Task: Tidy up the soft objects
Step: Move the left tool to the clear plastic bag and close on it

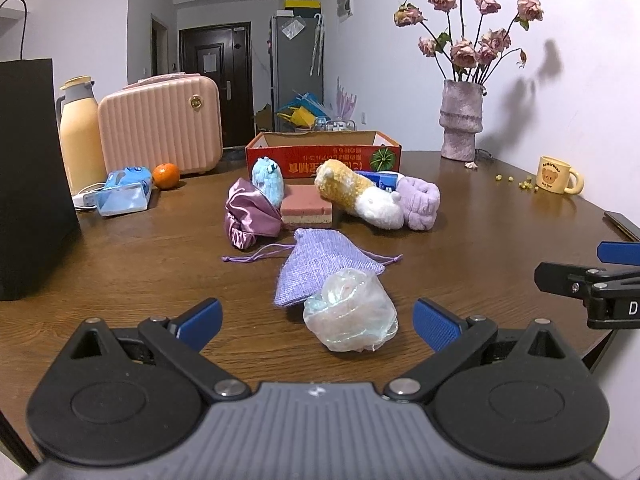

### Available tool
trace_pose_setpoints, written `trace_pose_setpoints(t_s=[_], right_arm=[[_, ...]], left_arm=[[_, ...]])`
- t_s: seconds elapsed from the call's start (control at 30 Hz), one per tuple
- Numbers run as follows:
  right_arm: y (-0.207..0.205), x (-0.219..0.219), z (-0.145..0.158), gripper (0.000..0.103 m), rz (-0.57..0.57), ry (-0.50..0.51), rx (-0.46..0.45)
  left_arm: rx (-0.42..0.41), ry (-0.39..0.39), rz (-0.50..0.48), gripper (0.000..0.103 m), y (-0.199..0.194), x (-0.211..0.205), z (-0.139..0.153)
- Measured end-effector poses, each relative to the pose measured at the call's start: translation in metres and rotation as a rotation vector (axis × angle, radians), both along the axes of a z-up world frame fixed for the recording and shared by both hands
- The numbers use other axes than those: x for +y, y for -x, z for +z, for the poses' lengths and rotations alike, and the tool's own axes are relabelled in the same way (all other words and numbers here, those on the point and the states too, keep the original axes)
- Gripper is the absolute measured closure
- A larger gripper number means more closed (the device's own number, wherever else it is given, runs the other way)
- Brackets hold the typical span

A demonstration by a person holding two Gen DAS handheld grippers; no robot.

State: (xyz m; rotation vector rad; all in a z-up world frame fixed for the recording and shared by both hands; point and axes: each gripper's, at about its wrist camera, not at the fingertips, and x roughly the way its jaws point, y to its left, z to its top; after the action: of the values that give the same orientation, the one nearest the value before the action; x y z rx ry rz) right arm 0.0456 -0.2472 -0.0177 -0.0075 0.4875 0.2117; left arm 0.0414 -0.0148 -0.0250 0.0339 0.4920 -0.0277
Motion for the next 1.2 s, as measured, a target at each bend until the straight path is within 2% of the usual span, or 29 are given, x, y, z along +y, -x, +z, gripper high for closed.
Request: trace_pose_setpoints(t_s=[1.2], right_arm=[[-0.072, -0.011, -0.038, 0.000, -0.001, -0.021, 0.122]], left_arm=[[0.145, -0.030, 0.002, 0.000, -0.077, -0.019, -0.032]])
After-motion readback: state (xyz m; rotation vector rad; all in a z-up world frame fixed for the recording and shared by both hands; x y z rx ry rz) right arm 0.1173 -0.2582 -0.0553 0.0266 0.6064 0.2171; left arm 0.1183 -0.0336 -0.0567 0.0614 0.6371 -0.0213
